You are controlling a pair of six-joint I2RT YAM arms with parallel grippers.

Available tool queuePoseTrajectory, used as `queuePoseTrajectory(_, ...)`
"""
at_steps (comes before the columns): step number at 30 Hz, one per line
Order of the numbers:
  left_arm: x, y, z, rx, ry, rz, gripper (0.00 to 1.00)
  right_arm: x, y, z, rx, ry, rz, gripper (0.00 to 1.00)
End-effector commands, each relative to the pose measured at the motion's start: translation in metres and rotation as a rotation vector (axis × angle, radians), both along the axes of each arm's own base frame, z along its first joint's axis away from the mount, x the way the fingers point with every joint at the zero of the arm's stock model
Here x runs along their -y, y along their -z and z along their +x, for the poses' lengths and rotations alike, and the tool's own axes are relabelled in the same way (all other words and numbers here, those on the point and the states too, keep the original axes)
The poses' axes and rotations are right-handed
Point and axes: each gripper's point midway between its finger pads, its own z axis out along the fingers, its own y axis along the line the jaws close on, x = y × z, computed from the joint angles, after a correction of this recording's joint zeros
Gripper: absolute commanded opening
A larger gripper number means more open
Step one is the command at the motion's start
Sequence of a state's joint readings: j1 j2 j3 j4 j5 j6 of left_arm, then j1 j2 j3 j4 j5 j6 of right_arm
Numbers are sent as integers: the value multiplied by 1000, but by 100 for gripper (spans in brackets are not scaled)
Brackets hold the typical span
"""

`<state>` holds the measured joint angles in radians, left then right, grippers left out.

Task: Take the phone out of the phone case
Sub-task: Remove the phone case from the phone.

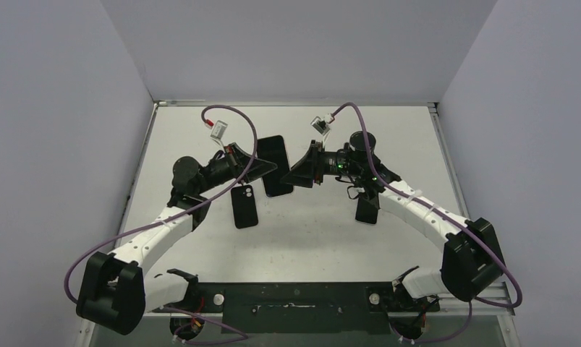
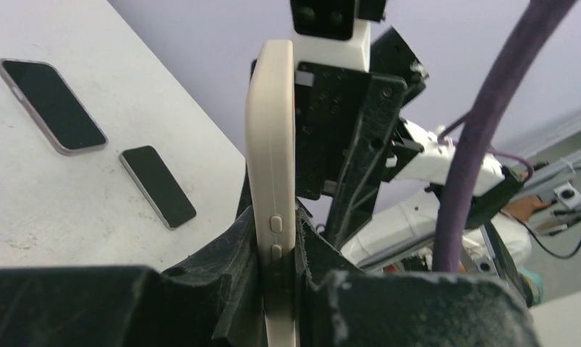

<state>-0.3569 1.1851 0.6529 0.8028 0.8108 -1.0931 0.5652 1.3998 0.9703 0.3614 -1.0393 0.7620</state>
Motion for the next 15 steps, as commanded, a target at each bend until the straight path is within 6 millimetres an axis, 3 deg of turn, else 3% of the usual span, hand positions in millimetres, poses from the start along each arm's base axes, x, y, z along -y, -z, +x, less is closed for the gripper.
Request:
queuePoseTrajectory(1,-19,-38,17,42,-198,-109,0,9,-16,2,108,99,29,54)
queuePoseTrajectory(5,-24,-46,20,21,-228,-172,0,14,-12,-5,105,104,36,58)
queuePoseTrajectory(15,-9,-52,6,58,-75,-137,0,20,-24,-21,247,10,53,52)
